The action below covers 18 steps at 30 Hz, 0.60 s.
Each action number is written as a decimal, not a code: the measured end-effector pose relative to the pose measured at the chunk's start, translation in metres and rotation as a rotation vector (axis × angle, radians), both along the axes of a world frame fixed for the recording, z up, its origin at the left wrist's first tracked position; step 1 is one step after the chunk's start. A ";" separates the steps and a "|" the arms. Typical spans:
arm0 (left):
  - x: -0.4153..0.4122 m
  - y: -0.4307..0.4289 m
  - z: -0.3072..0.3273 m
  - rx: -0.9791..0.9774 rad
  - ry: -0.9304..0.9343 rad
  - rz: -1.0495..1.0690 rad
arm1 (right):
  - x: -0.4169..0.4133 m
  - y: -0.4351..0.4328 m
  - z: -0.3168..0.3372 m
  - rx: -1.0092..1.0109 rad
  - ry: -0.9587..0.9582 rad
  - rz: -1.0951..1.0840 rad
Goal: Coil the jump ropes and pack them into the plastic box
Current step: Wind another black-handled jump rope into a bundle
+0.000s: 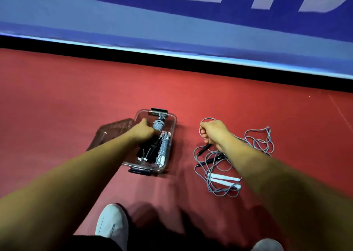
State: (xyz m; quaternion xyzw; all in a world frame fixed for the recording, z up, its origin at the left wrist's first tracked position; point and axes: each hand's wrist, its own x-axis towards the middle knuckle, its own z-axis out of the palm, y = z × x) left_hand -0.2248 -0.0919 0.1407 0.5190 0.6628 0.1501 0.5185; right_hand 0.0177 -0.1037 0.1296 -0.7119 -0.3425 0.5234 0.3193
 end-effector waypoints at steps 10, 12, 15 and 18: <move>0.005 0.036 -0.130 -0.038 0.183 -0.031 | 0.041 -0.006 -0.142 -0.138 -0.593 0.464; 0.015 0.037 -0.137 -0.027 0.244 -0.044 | 0.043 -0.010 -0.166 -0.163 -0.644 0.557; 0.027 0.038 -0.145 0.122 0.361 -0.017 | 0.038 -0.021 -0.194 -0.210 -0.725 0.681; 0.035 0.040 -0.142 0.256 0.355 0.080 | 0.032 -0.037 -0.209 -0.188 -0.830 0.723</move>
